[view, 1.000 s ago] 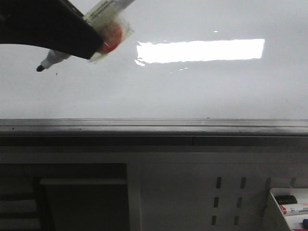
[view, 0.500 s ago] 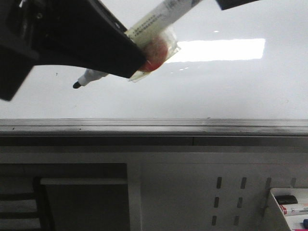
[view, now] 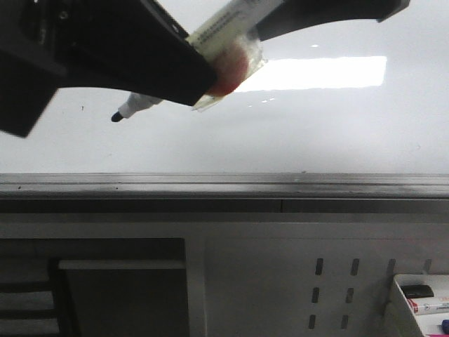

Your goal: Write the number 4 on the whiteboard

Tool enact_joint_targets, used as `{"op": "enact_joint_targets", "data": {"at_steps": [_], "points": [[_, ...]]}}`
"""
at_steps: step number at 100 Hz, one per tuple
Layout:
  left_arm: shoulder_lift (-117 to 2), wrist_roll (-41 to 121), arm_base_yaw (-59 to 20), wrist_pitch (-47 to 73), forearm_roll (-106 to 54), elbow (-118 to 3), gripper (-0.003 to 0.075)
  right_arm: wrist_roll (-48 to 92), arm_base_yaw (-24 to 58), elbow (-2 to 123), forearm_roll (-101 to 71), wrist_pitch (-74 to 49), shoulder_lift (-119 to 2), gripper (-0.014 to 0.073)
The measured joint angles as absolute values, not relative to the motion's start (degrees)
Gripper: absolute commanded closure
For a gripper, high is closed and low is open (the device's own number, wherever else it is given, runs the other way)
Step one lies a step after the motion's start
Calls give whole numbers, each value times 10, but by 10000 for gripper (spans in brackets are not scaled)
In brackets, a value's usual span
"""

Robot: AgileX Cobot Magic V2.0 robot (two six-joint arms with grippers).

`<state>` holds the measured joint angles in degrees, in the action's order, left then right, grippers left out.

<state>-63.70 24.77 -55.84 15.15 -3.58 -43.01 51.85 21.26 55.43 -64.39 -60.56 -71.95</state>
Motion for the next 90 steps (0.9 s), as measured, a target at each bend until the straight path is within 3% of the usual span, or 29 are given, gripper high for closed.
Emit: {"op": "enact_joint_targets", "data": {"at_steps": [18, 42, 56, 81, 90], "points": [[-638, 248, -558, 155, -35, -430, 741, 519, 220, 555, -644, -597, -741, 202], [-638, 248, -560, 148, -35, -430, 741, 531, 220, 555, -626, -587, -748, 525], [-638, 247, -560, 153, -37, -430, 741, 541, 220, 555, -619, -583, -748, 661], [-639, 246, -560, 157, -37, -429, 737, 551, 220, 557, -619, -590, -748, 666], [-639, 247, -560, 157, -37, -429, 683, 551, 220, 557, -619, -590, -748, 665]]}}
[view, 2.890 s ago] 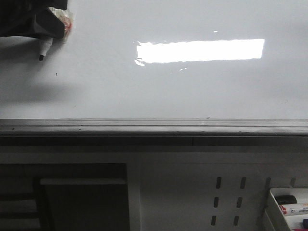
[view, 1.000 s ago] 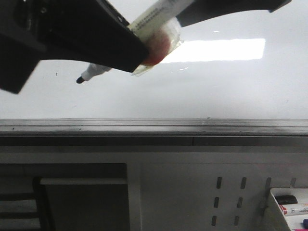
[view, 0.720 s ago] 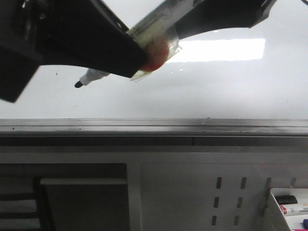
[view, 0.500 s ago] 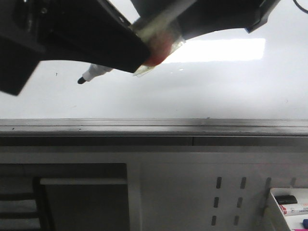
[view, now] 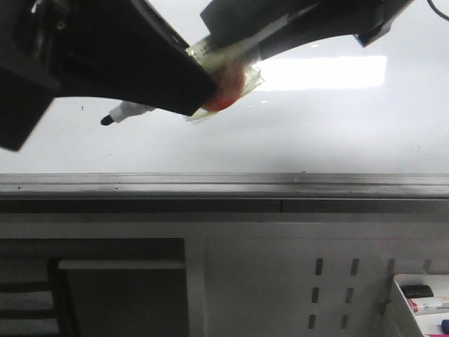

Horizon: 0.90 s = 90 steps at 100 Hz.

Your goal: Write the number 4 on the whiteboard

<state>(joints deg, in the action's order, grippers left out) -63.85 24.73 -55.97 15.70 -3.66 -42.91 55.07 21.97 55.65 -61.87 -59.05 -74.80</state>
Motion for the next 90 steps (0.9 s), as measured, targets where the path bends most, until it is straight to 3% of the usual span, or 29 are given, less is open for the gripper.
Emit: {"op": "enact_joint_targets", "data": {"at_steps": [10, 22, 29, 53, 90], "points": [[-639, 248, -560, 157, -37, -429, 533, 551, 220, 557, -619, -590, -748, 665], [-639, 248, -560, 153, -37, -429, 270, 555, 220, 557, -624, -592, -748, 657], [-639, 248, -560, 148, -37, -429, 202, 555, 220, 557, -633, -595, -748, 653], [-608, 239, -515, 154, -39, -429, 248, 557, 220, 557, -633, -573, -736, 653], [-435, 210, -310, 160, -91, -406, 282, 576, 220, 515, -633, -429, -638, 653]]}}
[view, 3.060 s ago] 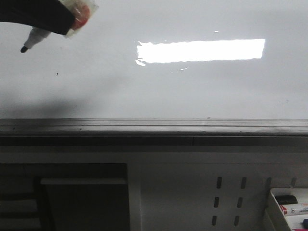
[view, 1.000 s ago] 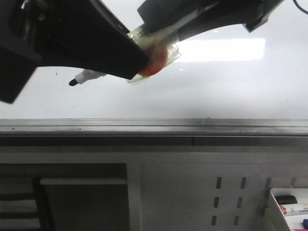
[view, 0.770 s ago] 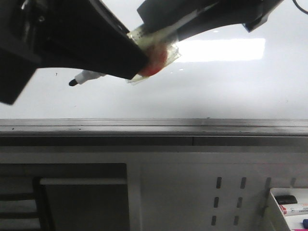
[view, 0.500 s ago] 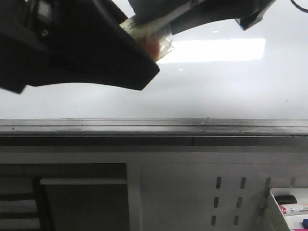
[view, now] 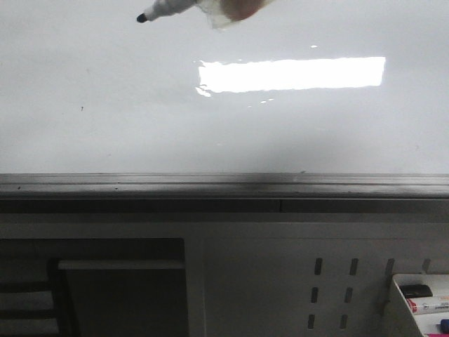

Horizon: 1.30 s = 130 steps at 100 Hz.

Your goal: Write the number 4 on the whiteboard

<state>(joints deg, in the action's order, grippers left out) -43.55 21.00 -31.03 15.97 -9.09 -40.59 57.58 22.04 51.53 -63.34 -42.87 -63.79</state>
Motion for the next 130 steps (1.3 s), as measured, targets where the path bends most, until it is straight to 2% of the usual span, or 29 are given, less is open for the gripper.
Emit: {"op": "enact_joint_targets", "data": {"at_steps": [22, 43, 103, 130], "points": [[-362, 208, -207, 145, -143, -345, 282, 603, 220, 497, -635, -347, -626, 653], [-340, 206, -150, 106, -203, -301, 282, 628, 220, 497, -644, -266, -632, 653], [-340, 205, -140, 73, -224, -289, 282, 663, 255, 583, -650, -160, -769, 653], [-340, 205, -140, 72, -224, -289, 282, 663, 262, 587, -656, -216, -821, 653]]}}
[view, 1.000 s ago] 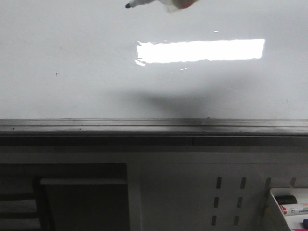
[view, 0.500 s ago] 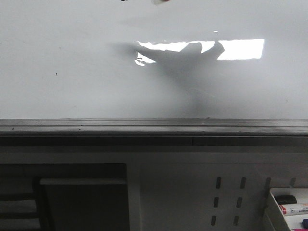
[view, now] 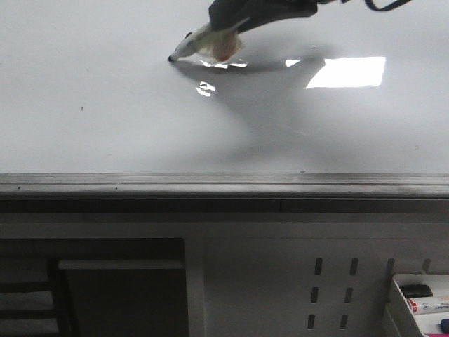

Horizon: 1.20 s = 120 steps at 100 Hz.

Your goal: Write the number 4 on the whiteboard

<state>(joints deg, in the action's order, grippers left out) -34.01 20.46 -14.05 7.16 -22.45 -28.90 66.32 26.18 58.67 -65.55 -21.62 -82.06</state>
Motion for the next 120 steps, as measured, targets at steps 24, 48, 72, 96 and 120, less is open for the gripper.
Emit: {"op": "enact_joint_targets", "data": {"at_steps": [24, 48, 72, 96, 120], "points": [[-340, 205, -140, 69, -224, -289, 282, 664, 295, 587, -641, -231, -846, 637], [-340, 205, -140, 69, -224, -289, 282, 545, 288, 563, -532, -214, -809, 637], [-340, 205, -140, 69, -227, -289, 282, 465, 213, 493, -460, -218, -705, 637], [-340, 205, -140, 69, -240, -289, 282, 460, 223, 504, -451, -230, -664, 637], [-340, 205, -140, 57, -243, -289, 282, 460, 249, 560, -453, -198, -704, 637]]}}
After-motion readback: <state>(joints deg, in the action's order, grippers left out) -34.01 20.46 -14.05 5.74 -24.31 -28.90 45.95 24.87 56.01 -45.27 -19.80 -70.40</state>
